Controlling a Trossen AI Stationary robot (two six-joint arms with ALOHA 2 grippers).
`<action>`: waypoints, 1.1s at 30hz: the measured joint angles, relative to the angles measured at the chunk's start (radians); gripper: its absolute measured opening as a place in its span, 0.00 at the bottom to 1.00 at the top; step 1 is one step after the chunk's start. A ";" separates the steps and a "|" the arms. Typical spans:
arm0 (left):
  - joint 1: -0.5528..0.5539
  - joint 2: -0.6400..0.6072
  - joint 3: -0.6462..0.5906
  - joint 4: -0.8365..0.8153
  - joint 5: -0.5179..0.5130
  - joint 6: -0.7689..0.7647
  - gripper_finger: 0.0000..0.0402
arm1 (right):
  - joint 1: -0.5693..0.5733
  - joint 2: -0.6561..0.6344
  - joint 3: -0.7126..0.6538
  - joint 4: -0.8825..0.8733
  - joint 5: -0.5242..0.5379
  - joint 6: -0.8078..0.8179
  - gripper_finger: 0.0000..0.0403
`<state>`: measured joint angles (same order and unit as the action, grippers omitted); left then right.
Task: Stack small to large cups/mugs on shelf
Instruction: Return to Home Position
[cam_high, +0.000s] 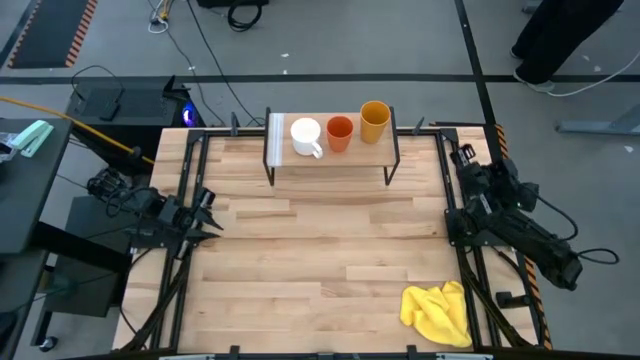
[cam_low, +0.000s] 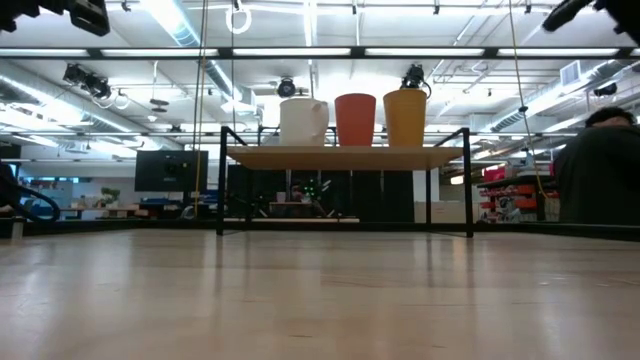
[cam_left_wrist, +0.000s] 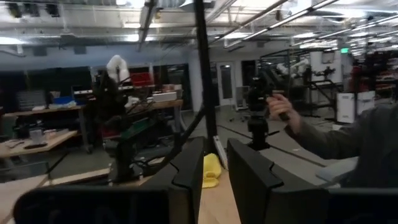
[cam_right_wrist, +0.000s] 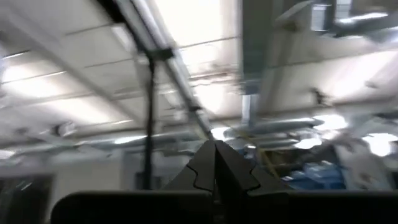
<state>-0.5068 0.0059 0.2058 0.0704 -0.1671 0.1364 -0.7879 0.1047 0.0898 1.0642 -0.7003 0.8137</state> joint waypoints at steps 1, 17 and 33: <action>0.000 0.000 0.000 -0.001 -0.019 -0.003 0.20 | -0.006 0.000 0.000 -0.035 0.034 -0.002 0.04; 0.000 0.000 0.000 -0.062 -0.692 -0.126 0.20 | -0.153 -0.002 0.000 -0.550 0.321 -0.178 0.04; 0.000 0.000 0.000 -0.150 -0.827 -0.179 0.21 | -0.115 -0.002 0.000 -0.901 0.496 -0.372 0.04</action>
<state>-0.5068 0.0063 0.2054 -0.0799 -0.9944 -0.0430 -0.9030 0.1032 0.0902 0.1636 -0.2039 0.4414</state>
